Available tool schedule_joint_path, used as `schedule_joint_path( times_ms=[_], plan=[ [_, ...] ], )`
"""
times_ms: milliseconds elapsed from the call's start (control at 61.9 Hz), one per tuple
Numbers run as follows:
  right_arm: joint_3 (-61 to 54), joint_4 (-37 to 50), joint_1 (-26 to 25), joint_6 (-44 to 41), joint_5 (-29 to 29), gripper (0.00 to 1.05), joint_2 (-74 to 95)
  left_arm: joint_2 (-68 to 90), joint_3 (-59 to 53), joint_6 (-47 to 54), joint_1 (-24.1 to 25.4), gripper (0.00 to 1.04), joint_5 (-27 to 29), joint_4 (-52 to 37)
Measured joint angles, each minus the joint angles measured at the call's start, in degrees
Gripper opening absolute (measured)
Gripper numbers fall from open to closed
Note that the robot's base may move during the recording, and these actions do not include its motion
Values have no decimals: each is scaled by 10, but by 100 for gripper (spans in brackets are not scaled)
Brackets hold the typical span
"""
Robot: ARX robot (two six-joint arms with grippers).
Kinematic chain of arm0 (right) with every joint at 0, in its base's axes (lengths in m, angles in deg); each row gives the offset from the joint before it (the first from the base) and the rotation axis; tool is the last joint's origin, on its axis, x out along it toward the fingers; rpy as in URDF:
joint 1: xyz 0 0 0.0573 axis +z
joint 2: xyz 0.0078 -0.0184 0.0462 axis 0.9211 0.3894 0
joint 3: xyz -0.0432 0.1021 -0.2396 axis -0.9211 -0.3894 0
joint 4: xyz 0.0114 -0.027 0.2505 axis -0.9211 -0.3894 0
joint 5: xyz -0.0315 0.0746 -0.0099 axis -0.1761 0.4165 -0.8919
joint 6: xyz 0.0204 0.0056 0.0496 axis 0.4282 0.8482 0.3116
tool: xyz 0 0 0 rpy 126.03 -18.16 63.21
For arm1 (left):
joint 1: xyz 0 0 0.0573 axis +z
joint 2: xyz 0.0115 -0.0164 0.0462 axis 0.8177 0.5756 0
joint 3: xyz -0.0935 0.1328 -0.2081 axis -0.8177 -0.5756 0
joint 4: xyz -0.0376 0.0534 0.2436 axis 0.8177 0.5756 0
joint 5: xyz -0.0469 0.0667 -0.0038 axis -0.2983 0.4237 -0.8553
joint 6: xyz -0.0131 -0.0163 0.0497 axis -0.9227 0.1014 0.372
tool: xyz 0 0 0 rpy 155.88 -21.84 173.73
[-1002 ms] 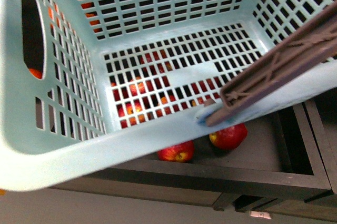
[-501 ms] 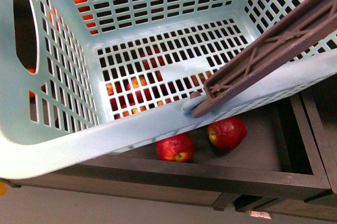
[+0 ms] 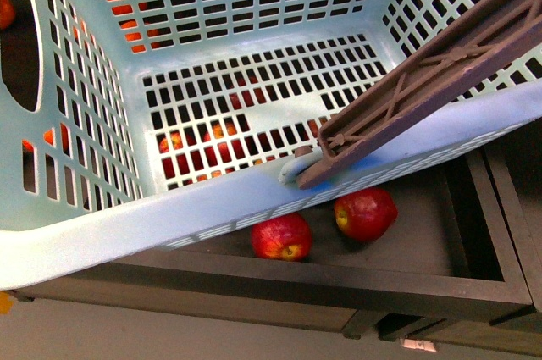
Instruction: Pick mango and avocado into basket
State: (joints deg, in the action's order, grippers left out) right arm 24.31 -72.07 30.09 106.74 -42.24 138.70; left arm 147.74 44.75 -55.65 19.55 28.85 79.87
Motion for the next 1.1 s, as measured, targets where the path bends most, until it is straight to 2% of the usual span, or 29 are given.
schedule_joint_path(
  times_ms=[162, 323, 566, 1099],
  plan=[
    [86, 23, 6, 89, -33, 96, 184, 0, 0, 0, 0, 15, 0, 0],
    [176, 9, 18, 185, -61, 96, 342, 0, 0, 0, 0, 15, 1, 0],
    [271, -17, 33, 267, -79, 96, 511, 0, 0, 0, 0, 15, -1, 0],
    [427, -59, 54, 324, -83, 96, 655, 0, 0, 0, 0, 15, 0, 0]
  ],
)
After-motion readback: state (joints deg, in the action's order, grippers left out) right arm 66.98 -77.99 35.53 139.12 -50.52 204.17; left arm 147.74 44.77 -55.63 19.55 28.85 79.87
